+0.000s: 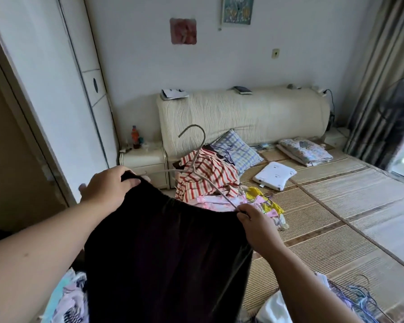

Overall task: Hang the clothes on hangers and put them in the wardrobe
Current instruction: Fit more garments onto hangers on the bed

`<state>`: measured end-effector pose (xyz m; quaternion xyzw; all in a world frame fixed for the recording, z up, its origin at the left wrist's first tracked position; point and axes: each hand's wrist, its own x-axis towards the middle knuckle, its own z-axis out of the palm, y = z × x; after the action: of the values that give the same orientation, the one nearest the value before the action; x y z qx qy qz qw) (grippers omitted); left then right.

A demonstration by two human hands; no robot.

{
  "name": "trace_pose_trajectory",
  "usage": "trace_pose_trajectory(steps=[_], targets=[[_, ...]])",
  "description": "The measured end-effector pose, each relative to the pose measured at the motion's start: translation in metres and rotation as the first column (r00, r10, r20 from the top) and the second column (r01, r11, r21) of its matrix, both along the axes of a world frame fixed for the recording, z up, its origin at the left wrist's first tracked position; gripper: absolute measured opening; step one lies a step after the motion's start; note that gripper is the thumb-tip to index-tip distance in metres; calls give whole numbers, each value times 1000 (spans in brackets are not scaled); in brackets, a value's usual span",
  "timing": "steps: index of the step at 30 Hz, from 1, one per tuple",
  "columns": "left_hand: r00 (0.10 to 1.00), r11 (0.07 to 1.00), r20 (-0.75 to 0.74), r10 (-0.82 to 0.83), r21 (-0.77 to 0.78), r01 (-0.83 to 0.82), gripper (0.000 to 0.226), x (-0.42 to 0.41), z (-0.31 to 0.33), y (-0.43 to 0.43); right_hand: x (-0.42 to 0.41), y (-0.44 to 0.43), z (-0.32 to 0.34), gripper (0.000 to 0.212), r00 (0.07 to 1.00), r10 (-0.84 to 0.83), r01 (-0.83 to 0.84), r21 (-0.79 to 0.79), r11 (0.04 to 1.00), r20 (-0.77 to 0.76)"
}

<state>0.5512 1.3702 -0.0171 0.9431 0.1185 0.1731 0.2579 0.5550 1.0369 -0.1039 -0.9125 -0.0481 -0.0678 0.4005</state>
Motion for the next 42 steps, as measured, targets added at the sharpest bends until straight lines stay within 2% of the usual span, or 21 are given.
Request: trace_pose_trajectory(steps=[8, 11, 17, 21, 28, 34, 42], targets=[[998, 998, 28, -55, 15, 54, 34, 166, 20, -15, 158, -8, 21, 17, 994, -108, 108, 8, 994, -15], [993, 993, 28, -117, 0, 117, 28, 222, 17, -19, 199, -11, 18, 13, 988, -147, 148, 14, 989, -36], [955, 955, -12, -298, -18, 298, 23, 351, -22, -27, 274, -12, -18, 20, 949, -305, 306, 4, 952, -84], [897, 899, -48, -439, -25, 438, 28, 441, -55, -30, 318, -1, -46, 16, 874, -461, 471, 38, 881, -153], [731, 746, -157, -664, -68, 662, 29, 550, -90, -64, 350, 1, -69, 16, 713, -669, 693, 64, 718, -210], [640, 662, -192, -744, -90, 744, 19, 610, -110, -133, 374, -36, -89, 17, 615, -746, 786, 125, 605, -256], [558, 629, -365, -746, -109, 770, 11, 667, -196, -246, 417, -133, -170, 20, 527, -724, 828, 78, 555, -445]])
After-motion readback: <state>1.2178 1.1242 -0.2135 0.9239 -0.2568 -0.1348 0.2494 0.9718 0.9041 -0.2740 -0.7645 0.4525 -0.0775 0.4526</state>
